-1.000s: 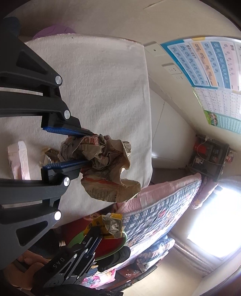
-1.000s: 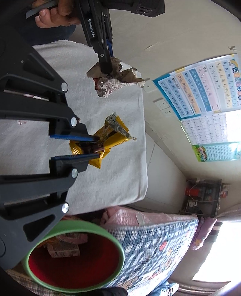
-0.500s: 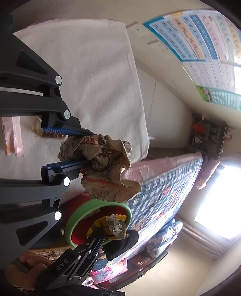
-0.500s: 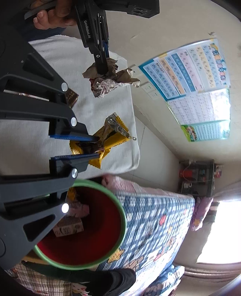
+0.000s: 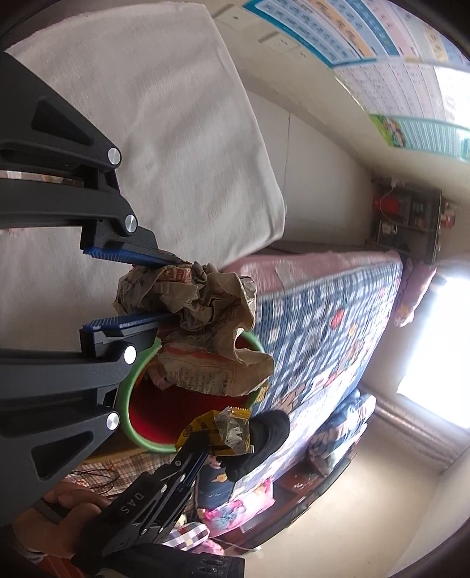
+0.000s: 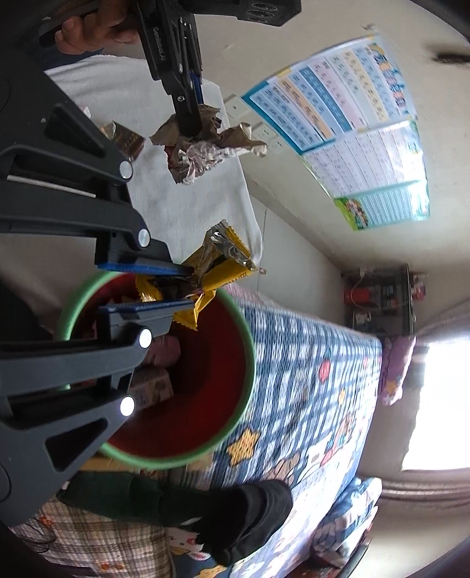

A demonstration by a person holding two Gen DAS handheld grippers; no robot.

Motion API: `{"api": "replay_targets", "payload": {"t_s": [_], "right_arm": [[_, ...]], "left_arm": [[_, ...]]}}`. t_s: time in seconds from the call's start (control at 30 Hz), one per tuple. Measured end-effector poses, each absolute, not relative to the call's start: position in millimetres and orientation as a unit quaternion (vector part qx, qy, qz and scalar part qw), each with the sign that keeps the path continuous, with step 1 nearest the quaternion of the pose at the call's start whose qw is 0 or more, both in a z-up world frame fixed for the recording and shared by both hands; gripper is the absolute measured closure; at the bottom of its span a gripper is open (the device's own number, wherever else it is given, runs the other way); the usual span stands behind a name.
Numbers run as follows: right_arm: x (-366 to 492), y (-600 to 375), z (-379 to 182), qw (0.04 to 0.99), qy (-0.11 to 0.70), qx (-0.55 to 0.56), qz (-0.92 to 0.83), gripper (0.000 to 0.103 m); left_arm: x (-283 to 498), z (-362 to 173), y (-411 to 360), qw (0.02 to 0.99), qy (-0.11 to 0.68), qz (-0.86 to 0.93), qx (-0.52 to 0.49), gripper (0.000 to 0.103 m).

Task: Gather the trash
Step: 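Carry the crumpled paper and gold wrapper over the red bucket, then open both tools to drop the paper and wrapper into the bucket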

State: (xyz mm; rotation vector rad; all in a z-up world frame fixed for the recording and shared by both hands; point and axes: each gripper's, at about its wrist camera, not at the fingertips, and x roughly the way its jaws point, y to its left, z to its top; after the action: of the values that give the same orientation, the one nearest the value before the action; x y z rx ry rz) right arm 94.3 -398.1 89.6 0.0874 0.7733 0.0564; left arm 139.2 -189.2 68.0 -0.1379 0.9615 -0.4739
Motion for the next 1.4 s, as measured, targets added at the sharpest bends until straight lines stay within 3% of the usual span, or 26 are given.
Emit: {"api": "replay_targets", "payload": {"t_s": [1.13, 1.27, 1.33, 1.4], "right_arm": [[94, -496, 53, 0.913, 0.392, 0.107, -0.032, 0.090], [97, -502, 46, 0.910, 0.400, 0.110, -0.032, 0.088], [97, -504, 45, 0.910, 0.399, 0.111, -0.035, 0.079], [96, -506, 47, 0.911, 0.394, 0.114, -0.044, 0.050]], "left_arm": [[165, 49, -314, 0.819, 0.491, -0.297, -0.023, 0.081], [169, 42, -324, 0.813, 0.499, -0.300, -0.021, 0.077], [171, 41, -326, 0.812, 0.499, -0.302, -0.026, 0.070], [172, 41, -323, 0.815, 0.495, -0.299, -0.034, 0.046]]}}
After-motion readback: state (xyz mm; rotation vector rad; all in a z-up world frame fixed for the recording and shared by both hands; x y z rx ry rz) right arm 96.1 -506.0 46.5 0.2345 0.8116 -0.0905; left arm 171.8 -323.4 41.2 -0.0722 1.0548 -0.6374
